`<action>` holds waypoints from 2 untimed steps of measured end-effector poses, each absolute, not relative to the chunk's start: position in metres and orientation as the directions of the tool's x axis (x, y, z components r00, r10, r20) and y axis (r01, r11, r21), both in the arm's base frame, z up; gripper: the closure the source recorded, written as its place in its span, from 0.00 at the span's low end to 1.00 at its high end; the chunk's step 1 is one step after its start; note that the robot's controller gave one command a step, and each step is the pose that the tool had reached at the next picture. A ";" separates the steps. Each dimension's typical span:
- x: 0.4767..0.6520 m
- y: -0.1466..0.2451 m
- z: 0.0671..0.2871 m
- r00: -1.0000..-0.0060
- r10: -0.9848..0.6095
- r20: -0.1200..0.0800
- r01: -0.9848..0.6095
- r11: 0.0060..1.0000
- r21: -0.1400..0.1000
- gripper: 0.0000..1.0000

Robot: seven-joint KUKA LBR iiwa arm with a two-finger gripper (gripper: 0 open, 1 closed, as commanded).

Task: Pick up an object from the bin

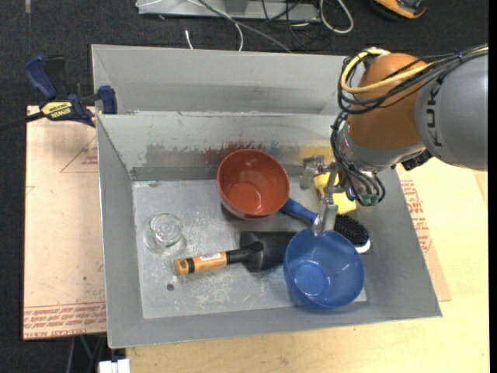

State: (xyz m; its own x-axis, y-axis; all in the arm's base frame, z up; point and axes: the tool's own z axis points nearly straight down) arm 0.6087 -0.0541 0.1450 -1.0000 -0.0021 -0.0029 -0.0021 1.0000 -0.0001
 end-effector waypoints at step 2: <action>0.591 -0.028 0.149 -0.991 -0.134 -0.002 -0.134 0.991 0.000 0.00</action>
Offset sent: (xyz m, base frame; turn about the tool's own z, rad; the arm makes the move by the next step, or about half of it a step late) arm -0.0121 0.0452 0.2578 -0.0659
